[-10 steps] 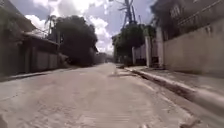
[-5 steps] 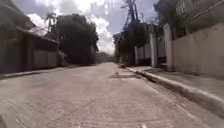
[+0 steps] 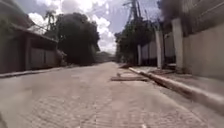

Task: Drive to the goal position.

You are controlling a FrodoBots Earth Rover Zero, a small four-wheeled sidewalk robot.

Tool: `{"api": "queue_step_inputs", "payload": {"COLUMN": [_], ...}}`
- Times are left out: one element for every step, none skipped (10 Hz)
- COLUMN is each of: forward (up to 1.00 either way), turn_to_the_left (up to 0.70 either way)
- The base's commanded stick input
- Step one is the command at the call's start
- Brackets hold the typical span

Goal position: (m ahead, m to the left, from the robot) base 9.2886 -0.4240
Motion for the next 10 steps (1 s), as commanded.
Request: {"api": "queue_step_inputs", "payload": {"forward": [1.0, 1.0, 1.0, 1.0, 1.0, 1.0, 1.0, 1.0, 1.0, 1.0], "turn_to_the_left": [-0.01, 0.0, 0.0, 0.0, 0.0, 0.0, 0.0, 0.0, 0.0, 0.0]}}
